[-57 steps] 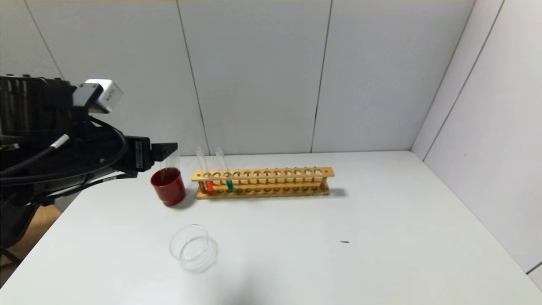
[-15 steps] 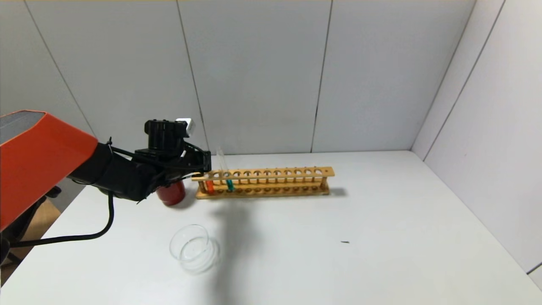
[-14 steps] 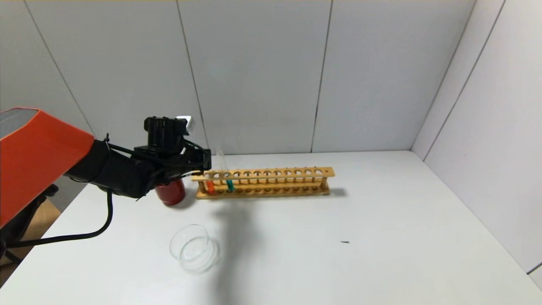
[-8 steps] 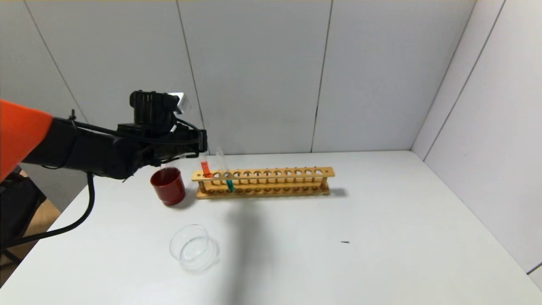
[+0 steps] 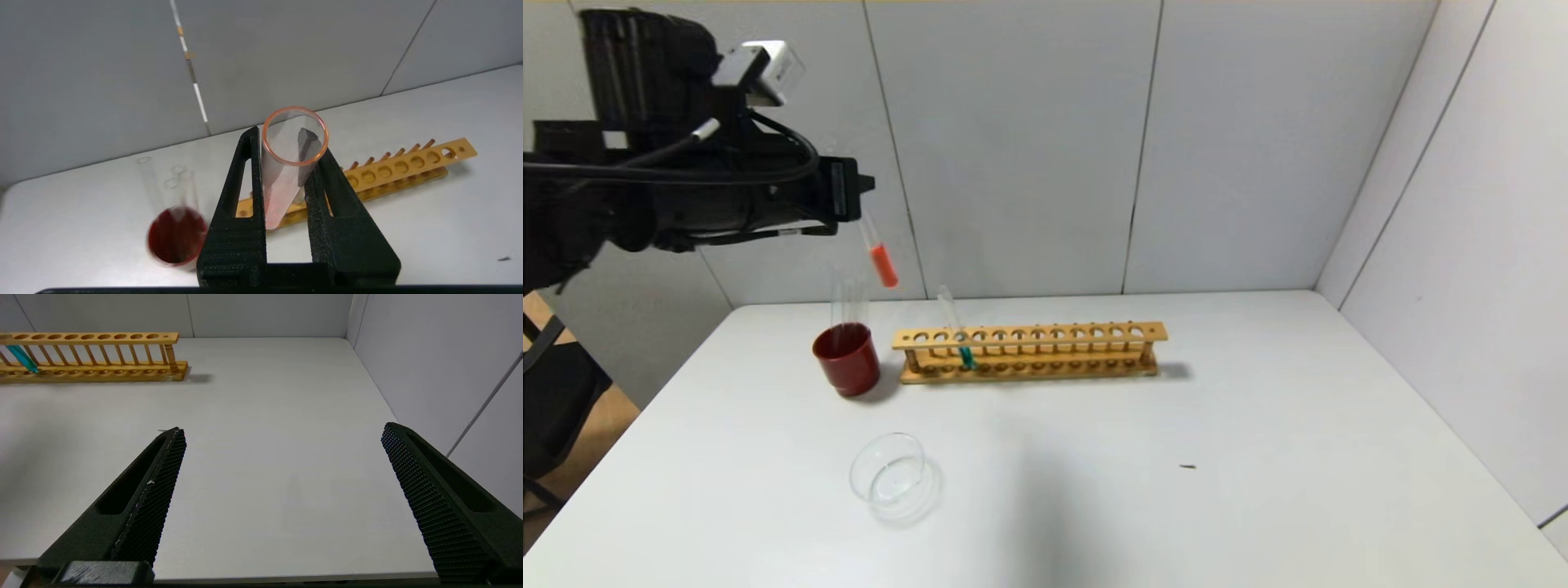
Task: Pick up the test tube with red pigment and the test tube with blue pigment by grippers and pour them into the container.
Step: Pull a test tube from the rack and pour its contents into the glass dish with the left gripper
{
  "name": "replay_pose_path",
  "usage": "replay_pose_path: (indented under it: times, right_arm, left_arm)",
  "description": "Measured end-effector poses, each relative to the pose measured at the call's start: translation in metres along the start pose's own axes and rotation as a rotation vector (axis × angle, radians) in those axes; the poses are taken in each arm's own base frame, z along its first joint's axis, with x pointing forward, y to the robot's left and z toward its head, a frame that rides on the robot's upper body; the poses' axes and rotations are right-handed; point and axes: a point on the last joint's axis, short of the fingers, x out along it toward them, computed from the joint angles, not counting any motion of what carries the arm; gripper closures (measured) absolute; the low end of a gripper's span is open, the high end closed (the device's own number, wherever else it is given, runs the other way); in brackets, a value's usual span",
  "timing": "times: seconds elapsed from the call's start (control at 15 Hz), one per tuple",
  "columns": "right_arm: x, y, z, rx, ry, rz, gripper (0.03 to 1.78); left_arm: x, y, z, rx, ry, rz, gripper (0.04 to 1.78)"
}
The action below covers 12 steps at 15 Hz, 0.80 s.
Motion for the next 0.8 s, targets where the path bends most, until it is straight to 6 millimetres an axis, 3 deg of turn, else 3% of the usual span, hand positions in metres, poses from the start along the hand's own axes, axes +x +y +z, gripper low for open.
replay_pose_path:
  times: [0.2,0.47,0.6,0.8]
  right_arm:
    - [0.000,0.000,0.000,0.000,0.000,0.000,0.06]
    - [0.000,0.000,0.000,0.000,0.000,0.000,0.06]
    - [0.000,0.000,0.000,0.000,0.000,0.000,0.06]
    - [0.000,0.000,0.000,0.000,0.000,0.000,0.06]
  left_arm:
    - [-0.049,0.001,-0.006,0.127,0.004,0.002,1.49]
    - [-0.107,0.002,-0.036,0.418,0.099,0.008,1.49]
    - [-0.123,0.002,-0.051,0.567,0.166,-0.008,1.49]
    - [-0.124,0.004,-0.070,0.748,0.236,-0.029,1.49]
